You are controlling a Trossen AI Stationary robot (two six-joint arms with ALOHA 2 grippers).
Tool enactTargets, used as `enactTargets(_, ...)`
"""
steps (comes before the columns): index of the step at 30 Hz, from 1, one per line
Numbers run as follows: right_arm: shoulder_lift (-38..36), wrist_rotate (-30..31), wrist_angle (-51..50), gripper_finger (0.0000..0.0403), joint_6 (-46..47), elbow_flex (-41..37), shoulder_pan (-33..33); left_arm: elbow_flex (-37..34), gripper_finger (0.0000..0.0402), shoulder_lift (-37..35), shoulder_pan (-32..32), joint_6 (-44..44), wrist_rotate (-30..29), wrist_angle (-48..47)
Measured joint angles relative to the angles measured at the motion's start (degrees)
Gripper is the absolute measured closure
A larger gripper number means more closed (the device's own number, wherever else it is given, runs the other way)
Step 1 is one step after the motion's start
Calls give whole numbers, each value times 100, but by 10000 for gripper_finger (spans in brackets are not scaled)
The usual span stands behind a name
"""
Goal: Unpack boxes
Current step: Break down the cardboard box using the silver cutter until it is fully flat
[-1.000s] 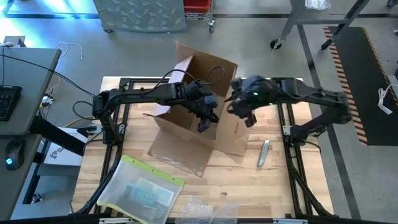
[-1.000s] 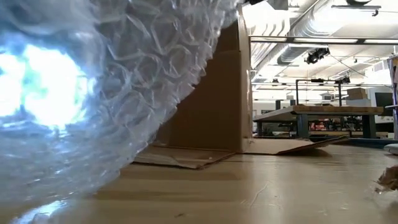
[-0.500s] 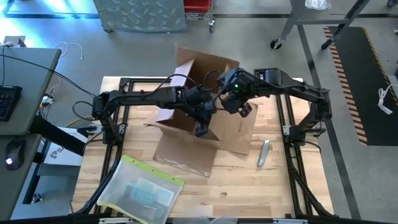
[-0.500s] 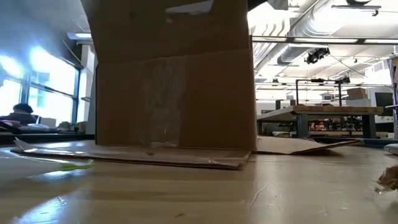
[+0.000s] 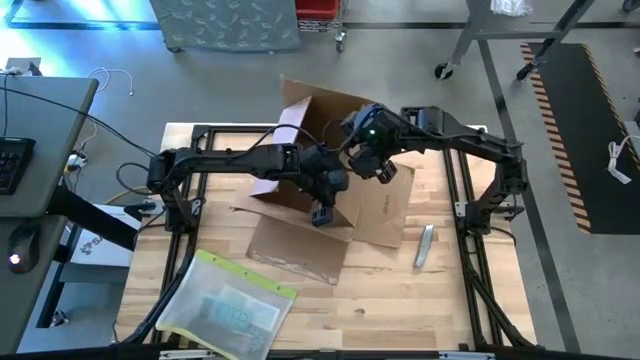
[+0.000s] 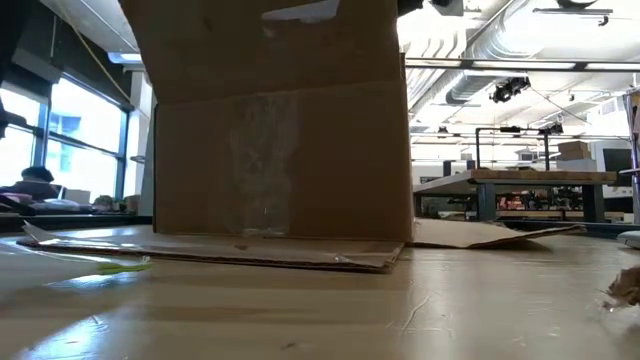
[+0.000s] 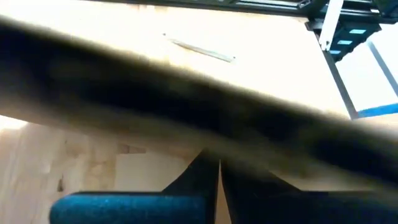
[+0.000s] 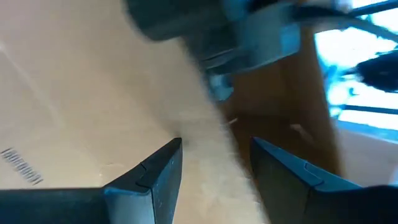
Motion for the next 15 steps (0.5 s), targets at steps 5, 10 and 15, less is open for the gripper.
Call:
enactTargets(5,96,-133,-356,229,231,0,-104,-1,402,-77,11,107,-49,-154)
enactTargets(10,72,-144,-831,235,727,2,-26,-2,402,-380,7,151,-630,-458)
enactTargets(15,73,-158,-1053,293,1198,2,242,-5,402,-832,4,152,-1129,-673)
